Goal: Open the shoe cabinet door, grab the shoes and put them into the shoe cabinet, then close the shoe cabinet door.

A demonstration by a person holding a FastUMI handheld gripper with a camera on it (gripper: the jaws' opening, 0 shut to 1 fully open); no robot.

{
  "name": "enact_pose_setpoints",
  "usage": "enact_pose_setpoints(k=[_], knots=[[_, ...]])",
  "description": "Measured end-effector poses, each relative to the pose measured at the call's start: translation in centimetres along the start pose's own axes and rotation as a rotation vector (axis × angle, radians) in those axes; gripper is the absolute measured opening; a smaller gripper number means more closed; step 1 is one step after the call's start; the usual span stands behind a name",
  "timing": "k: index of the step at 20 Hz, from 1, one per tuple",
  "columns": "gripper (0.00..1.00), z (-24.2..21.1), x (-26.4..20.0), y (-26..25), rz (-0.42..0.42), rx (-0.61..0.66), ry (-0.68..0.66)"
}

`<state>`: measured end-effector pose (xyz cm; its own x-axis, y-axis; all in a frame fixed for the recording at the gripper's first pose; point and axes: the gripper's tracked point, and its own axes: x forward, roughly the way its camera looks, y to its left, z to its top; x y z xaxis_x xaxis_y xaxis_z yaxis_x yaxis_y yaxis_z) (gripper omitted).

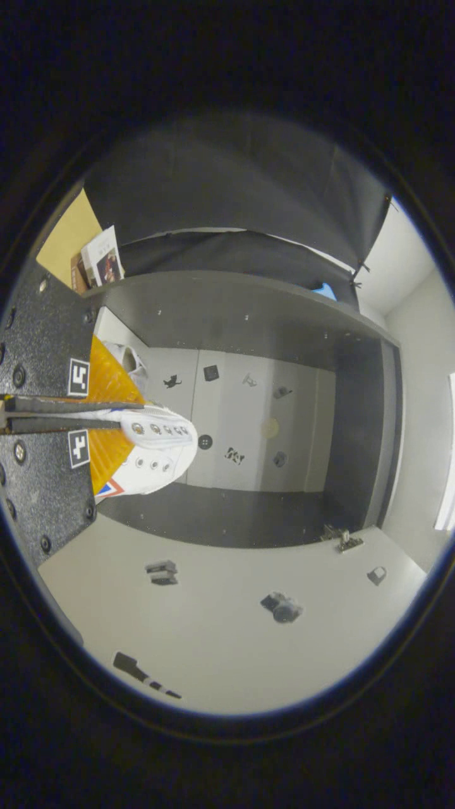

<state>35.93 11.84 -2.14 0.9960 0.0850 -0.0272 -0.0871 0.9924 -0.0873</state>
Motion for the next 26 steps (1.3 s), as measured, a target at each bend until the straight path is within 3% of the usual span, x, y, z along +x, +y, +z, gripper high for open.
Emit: enact_pose_setpoints(k=[7, 13, 17, 23, 26], knots=[[0.06, -5.0, 12.5, -2.1, -0.018, -0.079, 0.146], [0.08, -7.9, 18.9, -3.5, -0.018, -0.136, 0.200], [0.10, -10.2, 21.1, -3.8, 0.001, -0.075, 0.270], [0.17, -10.4, 21.3, -5.2, -0.047, -0.022, 0.302], [0.28, -9.2, 19.7, -4.2, -0.014, -0.015, 0.269]])
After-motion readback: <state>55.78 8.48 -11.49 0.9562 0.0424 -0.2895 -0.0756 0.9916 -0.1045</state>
